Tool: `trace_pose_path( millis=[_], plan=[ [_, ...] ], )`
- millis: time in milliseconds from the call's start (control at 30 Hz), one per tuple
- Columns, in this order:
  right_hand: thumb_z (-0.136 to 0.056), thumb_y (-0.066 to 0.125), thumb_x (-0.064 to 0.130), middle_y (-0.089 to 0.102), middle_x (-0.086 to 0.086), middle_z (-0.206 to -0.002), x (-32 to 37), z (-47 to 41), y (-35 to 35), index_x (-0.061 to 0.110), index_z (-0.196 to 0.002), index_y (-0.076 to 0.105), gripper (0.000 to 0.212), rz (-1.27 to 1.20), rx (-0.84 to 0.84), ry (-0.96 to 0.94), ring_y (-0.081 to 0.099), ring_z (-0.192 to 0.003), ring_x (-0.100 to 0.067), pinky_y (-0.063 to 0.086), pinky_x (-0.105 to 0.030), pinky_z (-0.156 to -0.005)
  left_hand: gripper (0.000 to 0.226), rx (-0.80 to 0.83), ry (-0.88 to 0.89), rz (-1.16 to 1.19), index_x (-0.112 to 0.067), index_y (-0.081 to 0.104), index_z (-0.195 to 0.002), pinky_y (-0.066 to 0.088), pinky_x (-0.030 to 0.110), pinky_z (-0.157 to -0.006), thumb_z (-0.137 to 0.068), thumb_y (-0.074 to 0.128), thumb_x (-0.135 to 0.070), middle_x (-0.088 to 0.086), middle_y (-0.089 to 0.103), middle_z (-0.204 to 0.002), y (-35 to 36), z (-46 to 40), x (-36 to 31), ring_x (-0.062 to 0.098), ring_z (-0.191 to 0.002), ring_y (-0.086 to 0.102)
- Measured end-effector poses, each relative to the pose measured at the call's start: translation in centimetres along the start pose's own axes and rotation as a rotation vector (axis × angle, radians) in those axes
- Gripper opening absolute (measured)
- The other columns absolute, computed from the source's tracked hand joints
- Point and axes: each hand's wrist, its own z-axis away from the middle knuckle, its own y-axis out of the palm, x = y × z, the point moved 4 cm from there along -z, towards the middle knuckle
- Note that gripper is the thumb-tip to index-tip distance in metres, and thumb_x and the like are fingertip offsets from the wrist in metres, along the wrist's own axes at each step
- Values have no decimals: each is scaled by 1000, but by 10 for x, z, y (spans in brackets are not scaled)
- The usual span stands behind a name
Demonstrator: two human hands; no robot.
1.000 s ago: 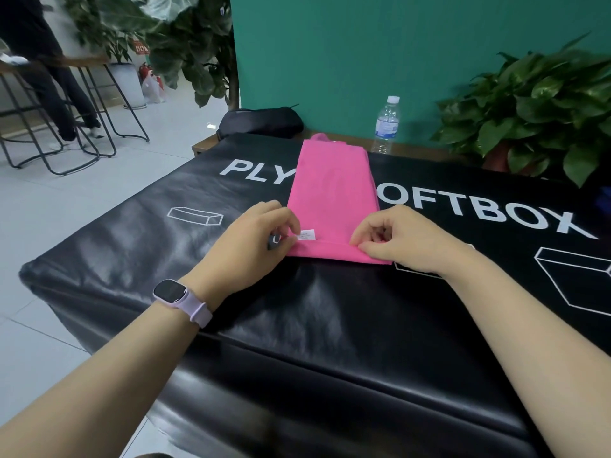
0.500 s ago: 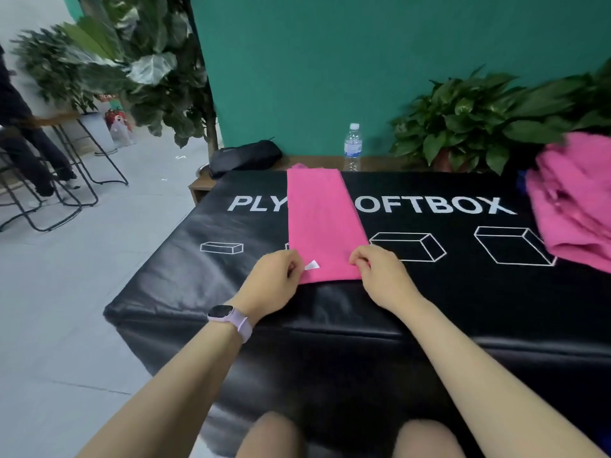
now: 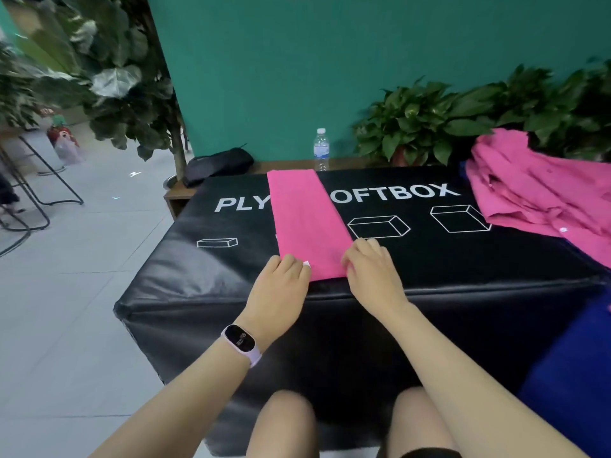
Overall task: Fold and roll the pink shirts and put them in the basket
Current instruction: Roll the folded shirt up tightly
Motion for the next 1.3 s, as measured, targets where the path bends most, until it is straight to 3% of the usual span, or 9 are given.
trace_pose_path(
  millis=[100,233,467,633,833,1000,1067,1200,1300],
  plan=[
    [-87,58,-4,64,4,-104,10,21,5,12,-104,71,26,45,24,-85,56,-101,-20,44,-39,-93,23,75,-62,103,-18,61,-114,37,34,-81,-97,46,-18,-4,60,-97,8,-6,7,23,-94,51],
    [-101,58,24,65,8,-116,-1,15,1,17,-118,69,22,38,82,-112,56,-109,-15,40,-35,-99,21,69,-148,353,-21,62,-117,36,32,-86,-103,50,-31,-7,64,-109,11,-12,24,20,-103,53],
    [-103,53,22,63,10,-98,0,-12,3,18,-101,71,18,14,130,-82,51,-94,-13,36,-35,-101,13,25,-238,432,-18,65,-94,34,35,-90,-100,54,-22,-10,60,-95,15,-12,33,20,-102,45],
    [-103,53,27,65,11,-99,-14,-28,6,17,-103,70,20,-104,204,-50,57,-94,-12,45,-32,-92,20,89,-301,416,-21,65,-103,33,35,-86,-104,45,-17,-9,61,-94,27,-18,38,20,-91,42],
    [-103,53,37,63,17,-95,-26,-39,16,26,-103,70,20,-230,176,36,59,-85,-7,48,-33,-85,43,128,-416,424,-17,51,-112,36,38,-82,-83,34,10,-4,51,-79,41,-32,40,23,-79,38],
    [-99,58,44,58,14,-88,-34,-46,25,30,-98,62,14,-306,154,168,56,-86,-6,46,-31,-76,23,64,-549,380,-18,51,-109,34,39,-81,-95,40,-5,-1,52,-95,47,-28,42,27,-91,43],
    [-99,60,41,55,13,-82,-31,-48,28,27,-94,65,15,-291,146,196,52,-92,-12,43,-33,-78,26,21,-522,253,-18,54,-109,31,38,-78,-89,47,-4,2,51,-100,38,-32,39,27,-91,43],
    [-97,64,39,54,10,-81,-30,-53,31,25,-89,63,16,-285,148,271,50,-95,-16,43,-35,-82,54,2,-226,42,-13,57,-121,33,34,-66,-70,47,2,-1,58,-84,21,-40,8,25,-76,54],
    [-97,64,34,55,8,-88,-22,-50,25,20,-88,63,17,-167,62,223,48,-93,-18,44,-36,-85,42,37,-288,83,-13,55,-118,29,30,-58,-78,57,0,-1,56,-79,19,-41,5,22,-66,50]
  ],
)
